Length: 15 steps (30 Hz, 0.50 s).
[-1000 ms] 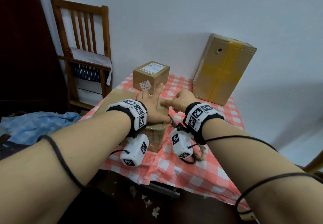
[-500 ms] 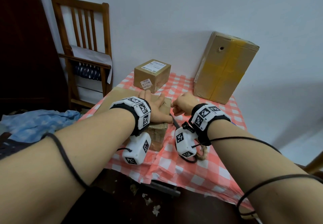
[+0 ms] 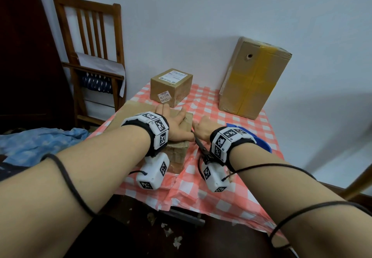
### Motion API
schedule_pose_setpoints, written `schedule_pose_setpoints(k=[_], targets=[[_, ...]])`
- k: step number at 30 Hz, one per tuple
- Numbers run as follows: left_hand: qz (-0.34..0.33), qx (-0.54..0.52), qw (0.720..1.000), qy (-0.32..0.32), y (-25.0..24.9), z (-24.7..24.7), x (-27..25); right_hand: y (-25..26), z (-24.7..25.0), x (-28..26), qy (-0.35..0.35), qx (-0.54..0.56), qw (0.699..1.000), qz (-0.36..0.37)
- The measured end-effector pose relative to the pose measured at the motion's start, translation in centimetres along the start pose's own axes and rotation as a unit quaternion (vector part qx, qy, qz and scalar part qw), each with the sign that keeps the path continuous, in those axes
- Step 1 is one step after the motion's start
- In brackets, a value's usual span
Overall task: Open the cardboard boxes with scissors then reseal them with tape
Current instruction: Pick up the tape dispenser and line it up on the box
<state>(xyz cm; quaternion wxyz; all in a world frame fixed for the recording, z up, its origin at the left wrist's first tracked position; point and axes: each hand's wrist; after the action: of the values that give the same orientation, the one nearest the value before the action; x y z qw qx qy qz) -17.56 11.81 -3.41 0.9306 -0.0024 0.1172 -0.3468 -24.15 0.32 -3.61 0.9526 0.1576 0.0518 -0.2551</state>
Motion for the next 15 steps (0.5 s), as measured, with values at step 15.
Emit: schedule_pose_setpoints(k=[15], targets=[[-0.080,0.012,0.996,0.032,1.8,0.2,-1.4,-1.1,0.9,-1.1,-0.091,-0.105,0.965,0.222]])
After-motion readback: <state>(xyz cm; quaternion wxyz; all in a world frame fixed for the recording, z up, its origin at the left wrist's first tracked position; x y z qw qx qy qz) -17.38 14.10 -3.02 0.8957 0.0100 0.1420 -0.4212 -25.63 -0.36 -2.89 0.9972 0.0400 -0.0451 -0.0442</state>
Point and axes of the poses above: each hand's wrist, its own x-axis towards the middle knuckle, its own z-axis out of the back of the hand, y = z × x, and after that the axes turned 1 degree about -z, right-handed
